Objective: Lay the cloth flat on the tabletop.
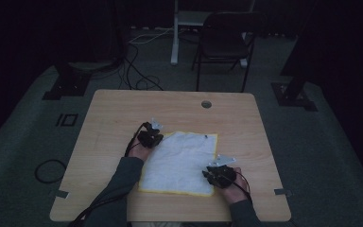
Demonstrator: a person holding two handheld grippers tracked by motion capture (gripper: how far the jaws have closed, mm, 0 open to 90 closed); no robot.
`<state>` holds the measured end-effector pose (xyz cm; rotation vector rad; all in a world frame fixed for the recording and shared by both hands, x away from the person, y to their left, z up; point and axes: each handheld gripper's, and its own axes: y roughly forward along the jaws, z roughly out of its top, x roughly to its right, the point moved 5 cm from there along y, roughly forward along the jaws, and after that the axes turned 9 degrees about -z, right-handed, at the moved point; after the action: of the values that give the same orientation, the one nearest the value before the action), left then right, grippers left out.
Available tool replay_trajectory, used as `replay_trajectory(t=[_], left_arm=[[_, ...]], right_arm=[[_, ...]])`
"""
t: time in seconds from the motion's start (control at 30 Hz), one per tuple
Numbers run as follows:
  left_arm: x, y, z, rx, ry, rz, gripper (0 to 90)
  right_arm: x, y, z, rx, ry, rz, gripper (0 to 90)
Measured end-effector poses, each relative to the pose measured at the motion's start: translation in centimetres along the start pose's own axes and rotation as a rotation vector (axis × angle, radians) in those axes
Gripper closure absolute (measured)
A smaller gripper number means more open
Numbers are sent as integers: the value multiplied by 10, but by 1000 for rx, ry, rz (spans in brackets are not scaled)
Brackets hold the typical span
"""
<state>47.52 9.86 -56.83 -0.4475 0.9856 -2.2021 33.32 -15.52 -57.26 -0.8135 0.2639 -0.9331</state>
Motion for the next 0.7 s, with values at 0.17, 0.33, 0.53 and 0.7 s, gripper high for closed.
replay_trajectory(t=[0.17, 0.33, 0.53, 0.7], left_arm=[[-8, -2, -2, -5, -19, 26, 900], [-19, -5, -4, -5, -36, 57, 900], [-32, -9, -9, 1, -69, 81, 900], [-41, -10, -9, 6, -82, 95, 900]], right_arm=[[0, 0, 0, 0, -2, -4, 701], [-1, 0, 0, 1, 1, -6, 701], [-1, 0, 0, 1, 0, -3, 697], [0, 1, 1, 6, -1, -4, 681]])
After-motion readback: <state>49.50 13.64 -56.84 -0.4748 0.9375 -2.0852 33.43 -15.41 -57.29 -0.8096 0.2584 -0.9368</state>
